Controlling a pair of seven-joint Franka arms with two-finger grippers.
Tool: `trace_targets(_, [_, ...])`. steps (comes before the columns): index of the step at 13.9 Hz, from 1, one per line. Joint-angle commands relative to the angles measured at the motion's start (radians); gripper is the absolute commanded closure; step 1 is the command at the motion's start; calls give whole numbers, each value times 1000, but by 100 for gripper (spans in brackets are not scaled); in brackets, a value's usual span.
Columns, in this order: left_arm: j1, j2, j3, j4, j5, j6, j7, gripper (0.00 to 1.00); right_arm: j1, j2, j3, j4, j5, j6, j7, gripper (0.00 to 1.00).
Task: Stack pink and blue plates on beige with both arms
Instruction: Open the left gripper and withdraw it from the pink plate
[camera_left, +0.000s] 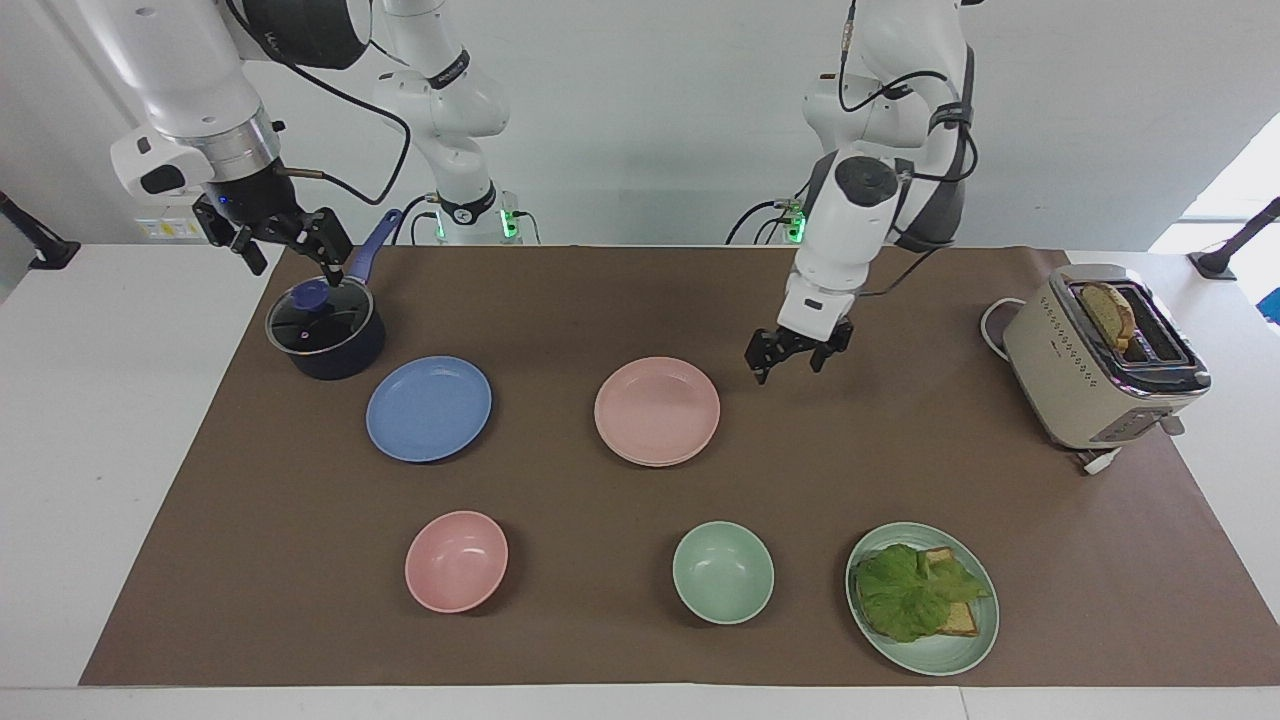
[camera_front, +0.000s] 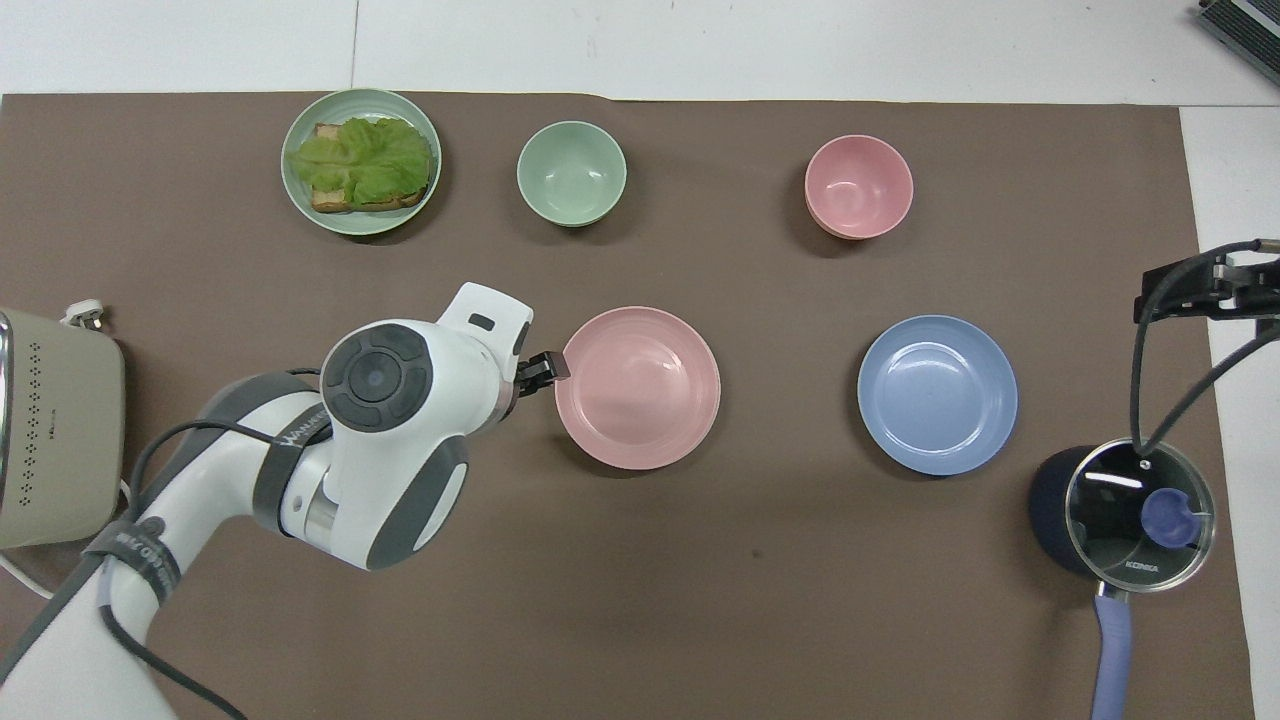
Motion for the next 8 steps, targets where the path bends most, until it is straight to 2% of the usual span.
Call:
trace_targets(1, [112,-87,-7,-18,15,-110,192,0,-12,-5,6,-48,1,49,-32,0])
trace_targets(3, [178,-112,-7,-4,15,-168,308,0,-27,-8,6,-131,2,113,-87,0])
trace_targets(8, [300,-95,-7,230,18,-430,488,0,-65,-3,5,-345,48,338,-157,0])
